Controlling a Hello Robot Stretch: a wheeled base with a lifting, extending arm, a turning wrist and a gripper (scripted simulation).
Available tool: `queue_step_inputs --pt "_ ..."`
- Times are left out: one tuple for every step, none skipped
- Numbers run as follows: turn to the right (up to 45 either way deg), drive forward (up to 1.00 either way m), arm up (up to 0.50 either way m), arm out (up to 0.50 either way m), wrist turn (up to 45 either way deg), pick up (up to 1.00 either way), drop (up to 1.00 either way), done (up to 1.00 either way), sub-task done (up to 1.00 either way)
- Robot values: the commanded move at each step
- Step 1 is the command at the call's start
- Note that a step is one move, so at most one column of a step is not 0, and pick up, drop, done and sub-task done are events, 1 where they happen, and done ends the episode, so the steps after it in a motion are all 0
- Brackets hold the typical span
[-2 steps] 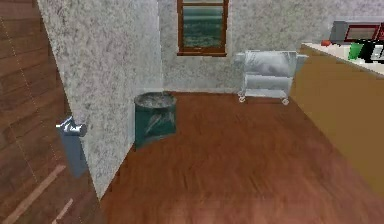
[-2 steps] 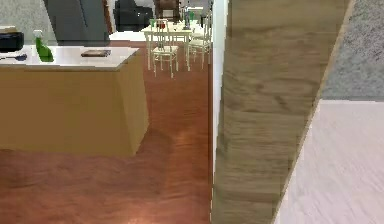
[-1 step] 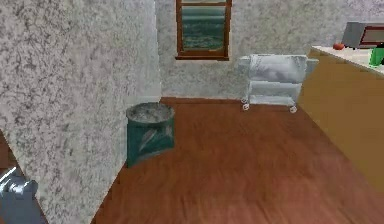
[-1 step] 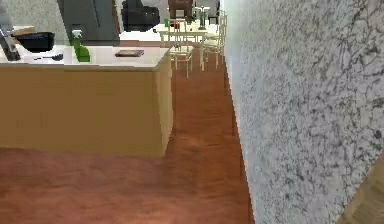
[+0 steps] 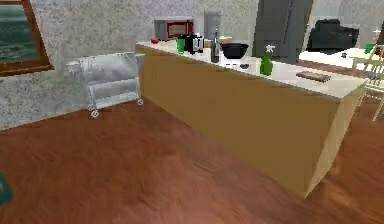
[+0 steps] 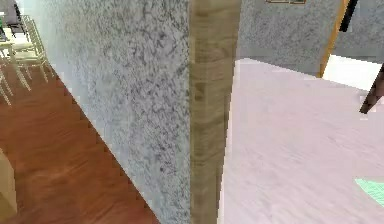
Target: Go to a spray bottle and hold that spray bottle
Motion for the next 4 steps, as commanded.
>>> queue_step_inputs --pt "33.0 0.0 0.0 0.0 0.0 0.0 0.0 0.0 0.0" --pt "0.0 1.0 0.0 0.0 0.0 0.0 0.0 0.0 0.0" --pt "-3.0 0.0 0.0 0.0 0.0 0.0 0.0 0.0 0.0" --pt "0.0 0.1 0.0 0.0 0.0 0.0 0.0 0.0 0.0"
